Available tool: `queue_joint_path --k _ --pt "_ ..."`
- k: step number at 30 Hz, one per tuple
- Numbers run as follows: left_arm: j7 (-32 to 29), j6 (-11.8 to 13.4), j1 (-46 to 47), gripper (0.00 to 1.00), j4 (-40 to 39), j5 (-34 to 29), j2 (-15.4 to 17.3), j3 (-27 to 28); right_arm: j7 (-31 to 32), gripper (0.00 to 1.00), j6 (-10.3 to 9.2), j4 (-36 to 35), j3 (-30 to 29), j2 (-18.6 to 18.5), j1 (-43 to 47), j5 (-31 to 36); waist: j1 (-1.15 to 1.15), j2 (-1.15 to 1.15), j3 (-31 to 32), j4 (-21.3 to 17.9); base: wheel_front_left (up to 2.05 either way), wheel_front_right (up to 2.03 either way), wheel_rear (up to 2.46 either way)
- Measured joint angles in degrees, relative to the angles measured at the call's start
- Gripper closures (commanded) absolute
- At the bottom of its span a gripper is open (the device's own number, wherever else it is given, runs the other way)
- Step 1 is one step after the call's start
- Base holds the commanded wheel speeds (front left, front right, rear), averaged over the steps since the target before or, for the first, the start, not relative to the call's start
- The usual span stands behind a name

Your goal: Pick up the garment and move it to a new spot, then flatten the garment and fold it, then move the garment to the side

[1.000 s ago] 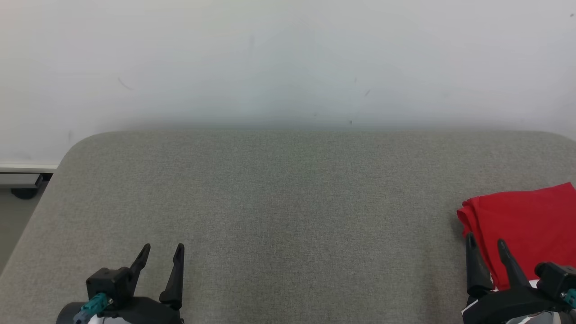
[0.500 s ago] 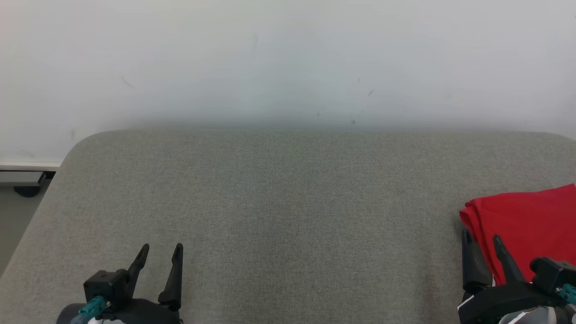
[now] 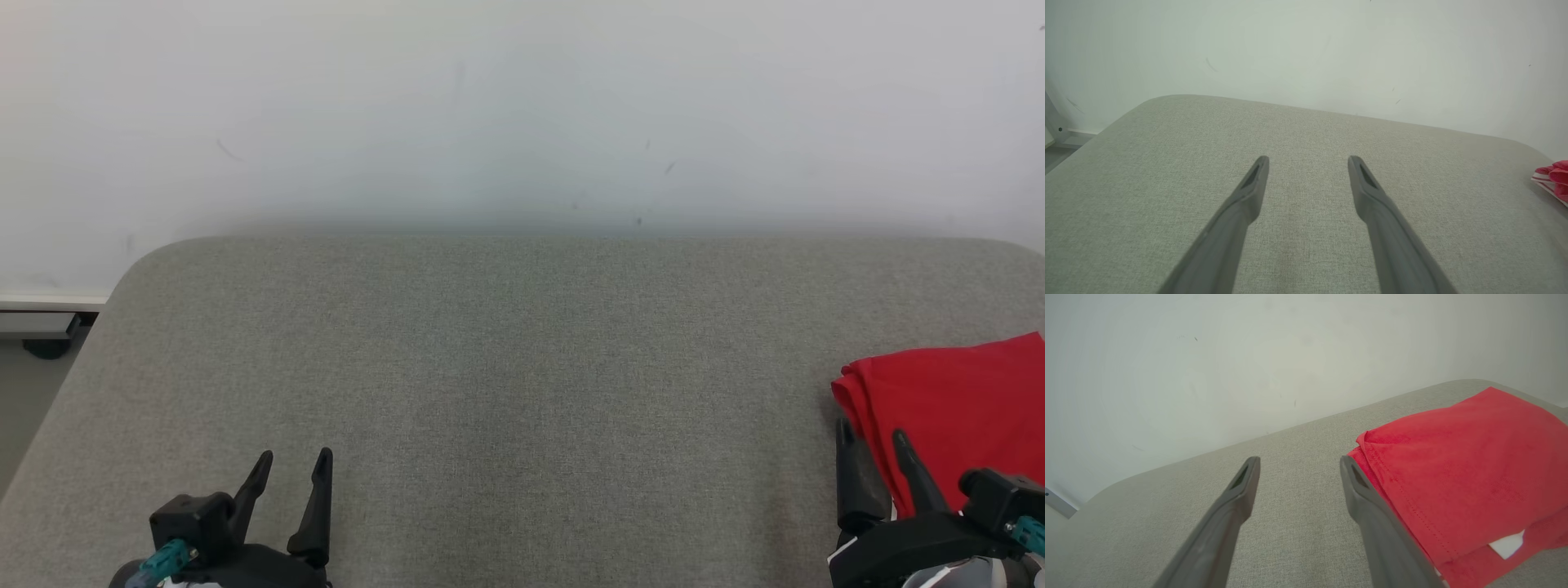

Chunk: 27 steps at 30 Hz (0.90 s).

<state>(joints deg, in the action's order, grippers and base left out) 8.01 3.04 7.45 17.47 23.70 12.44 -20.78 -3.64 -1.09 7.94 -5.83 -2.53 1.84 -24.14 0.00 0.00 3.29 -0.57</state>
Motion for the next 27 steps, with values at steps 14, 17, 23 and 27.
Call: queue_joint_path --k 14,17,23,27 --pt "-0.2 0.5 -2.5 1.0 2.5 0.5 -1.1 0.4 0.2 1.0 -0.42 3.3 0.4 0.6 2.0 0.0 0.0 0.0 -0.1 0.2 0.0 0.0 0.0" --pt "-0.5 0.5 -3.4 1.0 3.2 0.6 -1.6 0.7 0.2 1.0 -0.41 3.8 0.4 0.8 2.7 -0.4 0.0 0.0 -0.1 0.2 0.0 0.0 0.0" --pt "-1.4 -0.1 -3.4 1.0 3.2 4.4 -1.9 2.4 1.0 1.0 -0.09 4.2 0.3 0.8 2.4 -4.3 0.0 0.0 -0.4 0.2 0.0 0.0 0.0" --pt "-2.0 -0.6 -3.4 1.0 3.2 7.4 -2.1 3.6 1.4 1.0 0.12 4.5 0.2 0.8 2.3 -7.3 0.0 0.0 -0.5 0.2 0.0 0.0 0.0"
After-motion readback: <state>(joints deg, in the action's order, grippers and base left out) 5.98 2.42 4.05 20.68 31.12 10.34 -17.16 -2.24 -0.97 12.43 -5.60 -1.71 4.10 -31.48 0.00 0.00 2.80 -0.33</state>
